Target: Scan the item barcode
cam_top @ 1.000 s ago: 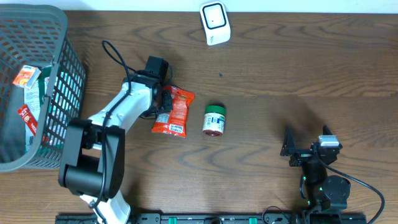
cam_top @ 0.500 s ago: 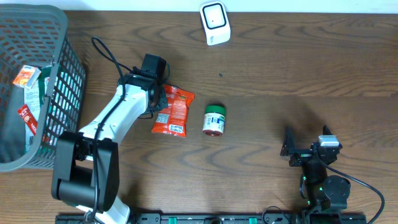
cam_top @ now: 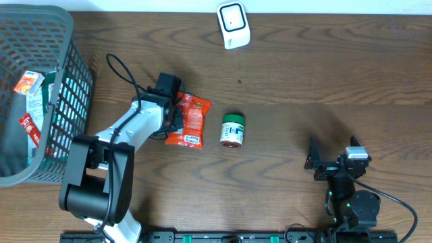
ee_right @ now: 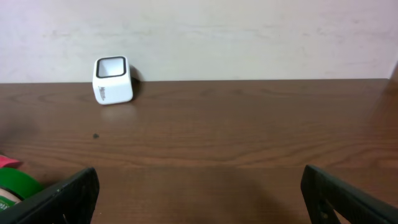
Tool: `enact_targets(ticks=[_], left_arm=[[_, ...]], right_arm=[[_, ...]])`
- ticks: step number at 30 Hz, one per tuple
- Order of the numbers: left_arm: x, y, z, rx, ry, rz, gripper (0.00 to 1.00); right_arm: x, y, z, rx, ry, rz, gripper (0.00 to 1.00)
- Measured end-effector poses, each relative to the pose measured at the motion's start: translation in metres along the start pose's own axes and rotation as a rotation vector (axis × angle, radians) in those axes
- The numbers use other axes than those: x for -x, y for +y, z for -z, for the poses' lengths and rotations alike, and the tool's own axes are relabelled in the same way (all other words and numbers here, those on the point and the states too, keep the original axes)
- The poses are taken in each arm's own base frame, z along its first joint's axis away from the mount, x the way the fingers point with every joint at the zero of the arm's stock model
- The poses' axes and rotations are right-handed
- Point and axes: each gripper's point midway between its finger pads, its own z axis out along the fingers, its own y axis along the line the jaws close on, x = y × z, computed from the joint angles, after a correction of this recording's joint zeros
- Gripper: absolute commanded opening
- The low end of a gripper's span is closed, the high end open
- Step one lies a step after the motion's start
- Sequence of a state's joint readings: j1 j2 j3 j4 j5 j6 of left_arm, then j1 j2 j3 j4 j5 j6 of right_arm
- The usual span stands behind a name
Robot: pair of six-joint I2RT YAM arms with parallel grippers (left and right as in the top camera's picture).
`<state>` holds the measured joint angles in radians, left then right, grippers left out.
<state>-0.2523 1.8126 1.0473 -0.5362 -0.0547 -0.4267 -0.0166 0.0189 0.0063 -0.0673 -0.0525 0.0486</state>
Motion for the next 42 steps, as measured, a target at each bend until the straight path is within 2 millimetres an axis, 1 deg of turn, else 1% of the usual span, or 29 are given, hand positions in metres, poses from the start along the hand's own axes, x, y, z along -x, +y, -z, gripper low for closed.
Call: enact_targets(ticks=[2,7,12,15,24,29,31,34,36,38,40,42], left_arm=[[0.001,-0.005,-0.001,-0.026,-0.007,-0.009,0.19],[0.014,-0.020,0.000,-0.099,-0.055,-0.061,0.19],[0.014,-0.023,0.000,-0.116,-0.058,-0.088,0.19],[0.014,-0.026,0.000,-0.124,-0.057,-0.100,0.20],[0.000,-0.050,0.004,-0.194,-0.027,-0.155,0.21],[-0.003,-0.051,0.004,-0.198,-0.015,-0.156,0.21],[-0.007,-0.048,0.003,-0.189,0.002,-0.156,0.24],[-0.012,-0.043,0.006,-0.171,0.020,-0.162,0.36],[-0.011,-0.040,0.015,-0.156,0.021,-0.163,0.43],[-0.005,-0.038,0.030,-0.149,0.006,-0.166,0.57],[0.009,-0.041,0.060,-0.159,-0.041,-0.188,0.59],[0.027,-0.042,0.096,-0.170,-0.101,-0.194,0.64]], right_arm=[[0.000,0.000,0.000,0.000,0.000,0.000,0.99],[0.000,0.000,0.000,0.000,0.000,0.000,0.99],[0.000,0.000,0.000,0.000,0.000,0.000,0.99],[0.000,0.000,0.000,0.000,0.000,0.000,0.99],[0.000,0.000,0.000,0.000,0.000,0.000,0.99],[0.000,0.000,0.000,0.000,0.000,0.000,0.99],[0.000,0.000,0.000,0.000,0.000,0.000,0.99],[0.000,0.000,0.000,0.000,0.000,0.000,0.99],[0.000,0.000,0.000,0.000,0.000,0.000,0.99],[0.000,0.000,0.000,0.000,0.000,0.000,0.99],[0.000,0.000,0.000,0.000,0.000,0.000,0.99],[0.000,0.000,0.000,0.000,0.000,0.000,0.99]])
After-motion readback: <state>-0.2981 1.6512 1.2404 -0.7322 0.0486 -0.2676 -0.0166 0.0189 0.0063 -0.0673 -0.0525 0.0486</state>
